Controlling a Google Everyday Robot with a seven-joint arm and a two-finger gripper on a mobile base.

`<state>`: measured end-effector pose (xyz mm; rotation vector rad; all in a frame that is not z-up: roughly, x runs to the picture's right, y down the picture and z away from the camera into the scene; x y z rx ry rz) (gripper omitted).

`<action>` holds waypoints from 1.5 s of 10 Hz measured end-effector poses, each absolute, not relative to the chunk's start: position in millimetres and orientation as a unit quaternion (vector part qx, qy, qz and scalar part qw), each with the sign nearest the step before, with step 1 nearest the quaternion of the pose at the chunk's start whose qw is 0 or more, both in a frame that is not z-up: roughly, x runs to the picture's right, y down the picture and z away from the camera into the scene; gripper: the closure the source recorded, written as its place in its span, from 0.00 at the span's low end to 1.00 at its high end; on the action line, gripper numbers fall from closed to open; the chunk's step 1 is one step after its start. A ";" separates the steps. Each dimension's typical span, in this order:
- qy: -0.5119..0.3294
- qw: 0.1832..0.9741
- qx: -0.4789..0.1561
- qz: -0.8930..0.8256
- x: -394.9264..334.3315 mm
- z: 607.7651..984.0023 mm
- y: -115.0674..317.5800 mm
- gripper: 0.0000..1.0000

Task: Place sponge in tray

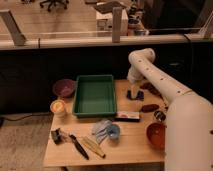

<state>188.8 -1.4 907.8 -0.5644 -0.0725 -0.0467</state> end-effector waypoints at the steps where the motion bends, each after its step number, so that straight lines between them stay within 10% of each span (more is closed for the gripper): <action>1: -0.033 0.959 -0.281 -0.021 190.4 914.3 7.3 0.20; 15: -0.038 0.958 -0.283 0.025 224.1 980.8 53.4 0.20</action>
